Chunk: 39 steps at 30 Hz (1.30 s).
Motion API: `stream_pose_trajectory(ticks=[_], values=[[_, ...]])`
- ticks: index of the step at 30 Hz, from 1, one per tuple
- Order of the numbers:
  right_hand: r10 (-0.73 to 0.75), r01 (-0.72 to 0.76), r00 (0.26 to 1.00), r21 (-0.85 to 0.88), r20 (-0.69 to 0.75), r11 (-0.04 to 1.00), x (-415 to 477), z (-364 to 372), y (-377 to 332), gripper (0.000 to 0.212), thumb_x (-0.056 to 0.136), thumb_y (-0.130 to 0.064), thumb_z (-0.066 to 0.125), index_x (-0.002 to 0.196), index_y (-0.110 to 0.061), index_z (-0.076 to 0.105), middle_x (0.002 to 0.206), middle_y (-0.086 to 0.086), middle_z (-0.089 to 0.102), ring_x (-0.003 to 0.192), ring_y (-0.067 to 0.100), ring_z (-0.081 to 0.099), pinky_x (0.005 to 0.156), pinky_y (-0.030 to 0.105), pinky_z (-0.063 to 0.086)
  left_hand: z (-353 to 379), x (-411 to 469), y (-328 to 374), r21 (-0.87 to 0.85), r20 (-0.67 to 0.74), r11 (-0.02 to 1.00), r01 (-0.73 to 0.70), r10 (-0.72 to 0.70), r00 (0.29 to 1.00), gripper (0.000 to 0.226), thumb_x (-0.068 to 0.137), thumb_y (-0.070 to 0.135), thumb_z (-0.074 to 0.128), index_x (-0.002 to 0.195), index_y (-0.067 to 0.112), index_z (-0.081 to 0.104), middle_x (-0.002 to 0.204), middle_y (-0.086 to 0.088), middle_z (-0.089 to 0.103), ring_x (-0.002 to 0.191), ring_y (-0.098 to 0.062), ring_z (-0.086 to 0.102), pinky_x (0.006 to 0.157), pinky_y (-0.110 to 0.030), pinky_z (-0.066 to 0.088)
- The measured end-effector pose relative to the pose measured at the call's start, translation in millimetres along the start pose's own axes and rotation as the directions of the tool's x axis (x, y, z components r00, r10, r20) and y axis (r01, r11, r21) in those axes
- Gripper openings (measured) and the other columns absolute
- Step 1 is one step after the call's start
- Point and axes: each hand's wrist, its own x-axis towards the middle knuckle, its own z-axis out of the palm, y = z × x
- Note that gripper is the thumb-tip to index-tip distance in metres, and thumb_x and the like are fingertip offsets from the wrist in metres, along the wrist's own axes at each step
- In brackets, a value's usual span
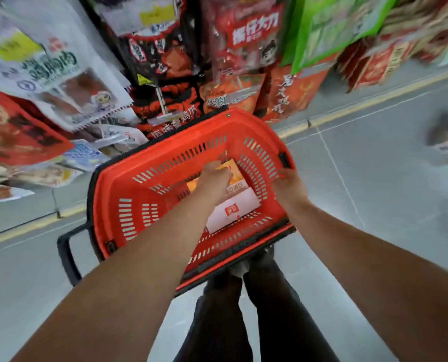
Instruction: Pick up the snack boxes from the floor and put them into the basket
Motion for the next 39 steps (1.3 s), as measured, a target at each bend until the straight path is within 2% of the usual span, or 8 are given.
stream_pose_trajectory(ticks=[2,5,7,10,16,22,31,39], values=[[0.023,0.002,0.996,0.284,-0.086,0.959,-44.4,-34.4,-22.1,0.015,0.083,-0.009,0.052,0.080,-0.017,0.064,0.059,-0.005,0.061,0.060,0.022,0.056,0.062,0.036,0.046,11.0,-55.5,38.0,0.002,0.076,0.992,-0.129,0.128,0.989,0.010,0.096,0.014,0.047,0.095,0.019,0.056,0.082,0.008,0.052,0.093,-0.019,0.056,0.082,-0.031,0.048],[0.036,0.061,0.983,0.507,-0.179,0.860,-99.1,-76.6,-46.3,0.012,0.084,-0.014,0.056,0.095,-0.019,0.055,0.084,0.003,0.060,0.071,0.018,0.057,0.069,0.033,0.049,32.4,-115.9,75.7,-0.035,0.145,0.965,-0.261,0.263,0.954,0.029,0.095,0.015,0.050,0.124,0.016,0.051,0.092,0.005,0.059,0.093,-0.018,0.060,0.088,-0.035,0.047],[-0.004,0.164,0.966,0.602,-0.257,0.781,-133.9,-115.5,-56.2,0.015,0.090,-0.009,0.054,0.104,-0.016,0.051,0.089,0.003,0.057,0.071,0.012,0.055,0.064,0.025,0.045,56.6,-158.1,103.1,-0.027,0.205,0.935,-0.354,0.351,0.913,0.033,0.094,0.012,0.051,0.127,0.013,0.051,0.105,-0.002,0.062,0.090,-0.017,0.063,0.084,-0.032,0.049],[-0.003,0.246,0.934,0.637,-0.357,0.731,-166.9,-160.0,-63.8,0.016,0.091,-0.010,0.056,0.104,-0.016,0.051,0.082,-0.001,0.056,0.071,0.010,0.054,0.070,0.027,0.046,88.9,-199.7,127.4,-0.028,0.297,0.901,-0.434,0.422,0.856,0.025,0.093,0.010,0.049,0.117,0.015,0.051,0.098,0.001,0.059,0.072,-0.006,0.058,0.061,-0.023,0.040],[0.063,0.375,0.859,0.707,-0.508,0.599,-217.8,-284.0,-33.1,0.015,0.092,-0.008,0.055,0.105,-0.014,0.051,0.082,-0.001,0.055,0.069,0.009,0.053,0.066,0.023,0.044,191.2,-279.8,155.5,0.015,0.447,0.829,-0.559,0.495,0.745,0.016,0.094,0.009,0.048,0.107,0.017,0.049,0.077,0.004,0.053,0.067,-0.009,0.052,0.057,-0.023,0.037],[0.168,0.427,0.781,0.710,-0.602,0.560,-235.9,-393.5,48.5,0.015,0.091,-0.009,0.055,0.105,-0.015,0.051,0.087,0.001,0.056,0.068,0.010,0.054,0.065,0.022,0.043,312.7,-341.7,142.5,0.039,0.638,0.786,-0.617,0.455,0.621,0.013,0.096,0.015,0.044,0.102,0.023,0.052,0.085,0.008,0.055,0.084,-0.011,0.057,0.064,-0.024,0.040],[0.267,0.358,0.761,0.726,-0.592,0.587,-212.3,-515.4,153.4,0.019,0.092,-0.012,0.054,0.111,-0.010,0.053,0.095,0.007,0.056,0.069,0.013,0.053,0.063,0.023,0.043,439.7,-363.5,114.1,0.110,0.689,0.854,-0.509,0.304,0.658,0.011,0.096,0.020,0.048,0.093,0.028,0.056,0.100,0.004,0.059,0.097,-0.013,0.060,0.079,-0.028,0.046],[0.279,0.317,0.780,0.739,-0.560,0.595,-135.2,-606.0,172.8,0.019,0.091,-0.014,0.055,0.110,-0.013,0.052,0.094,0.004,0.056,0.072,0.013,0.055,0.063,0.023,0.043,553.1,-346.0,154.0,0.115,0.669,0.871,-0.477,0.287,0.686,0.011,0.096,0.016,0.048,0.094,0.025,0.055,0.094,0.007,0.059,0.094,-0.014,0.058,0.082,-0.030,0.044]])
